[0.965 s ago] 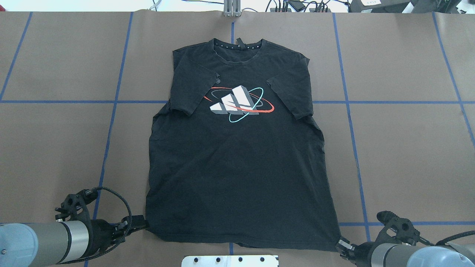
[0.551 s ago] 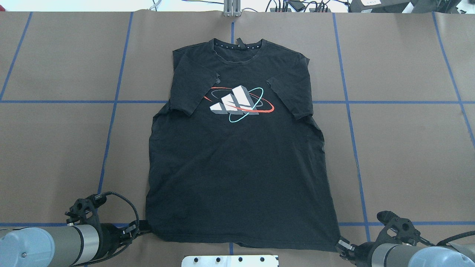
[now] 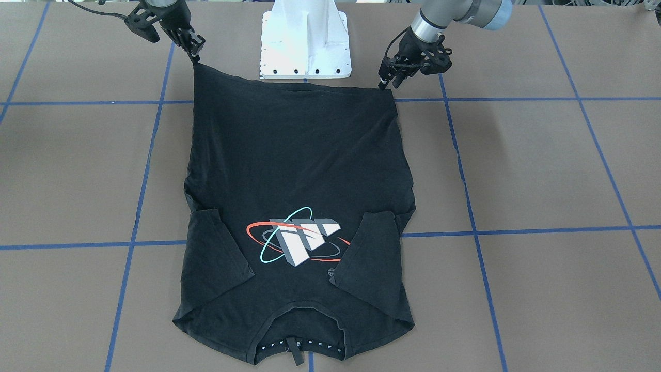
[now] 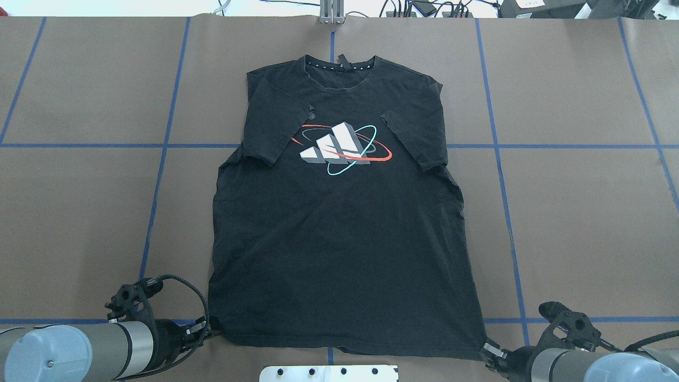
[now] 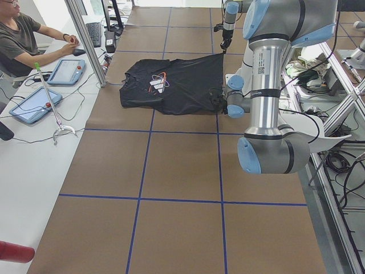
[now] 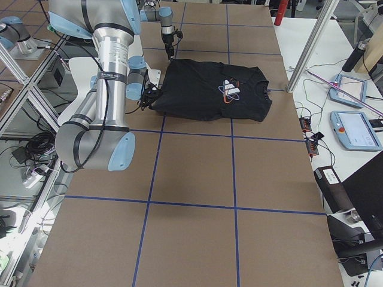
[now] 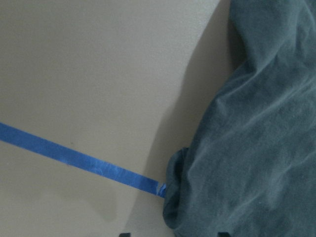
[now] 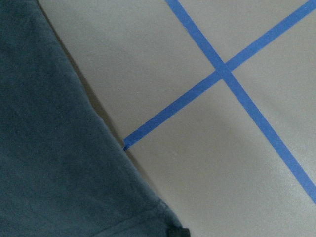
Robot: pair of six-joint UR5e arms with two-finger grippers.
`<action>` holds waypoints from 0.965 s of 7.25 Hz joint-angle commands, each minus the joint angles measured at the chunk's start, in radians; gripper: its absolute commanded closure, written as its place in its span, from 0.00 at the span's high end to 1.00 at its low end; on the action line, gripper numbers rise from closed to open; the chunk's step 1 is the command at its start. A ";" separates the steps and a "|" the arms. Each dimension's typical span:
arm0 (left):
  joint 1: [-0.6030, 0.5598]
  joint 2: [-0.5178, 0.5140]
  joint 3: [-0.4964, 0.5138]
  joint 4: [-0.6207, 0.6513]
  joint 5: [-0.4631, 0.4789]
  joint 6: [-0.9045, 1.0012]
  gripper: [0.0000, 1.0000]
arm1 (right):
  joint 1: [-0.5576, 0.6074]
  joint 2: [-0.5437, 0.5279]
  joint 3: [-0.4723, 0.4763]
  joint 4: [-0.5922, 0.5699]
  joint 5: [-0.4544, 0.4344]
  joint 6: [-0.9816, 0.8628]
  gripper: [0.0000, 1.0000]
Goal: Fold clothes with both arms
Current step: 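Grasp both hem corners nearest the robot with the left and right grippers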
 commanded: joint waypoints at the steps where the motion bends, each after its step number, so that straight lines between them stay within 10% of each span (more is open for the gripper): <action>1: -0.001 -0.002 0.004 0.001 -0.001 -0.001 0.02 | 0.000 0.000 0.000 0.000 -0.002 0.000 0.00; 7: -0.011 0.019 -0.184 0.086 -0.011 -0.002 0.00 | 0.003 -0.030 0.061 -0.002 0.003 0.000 0.00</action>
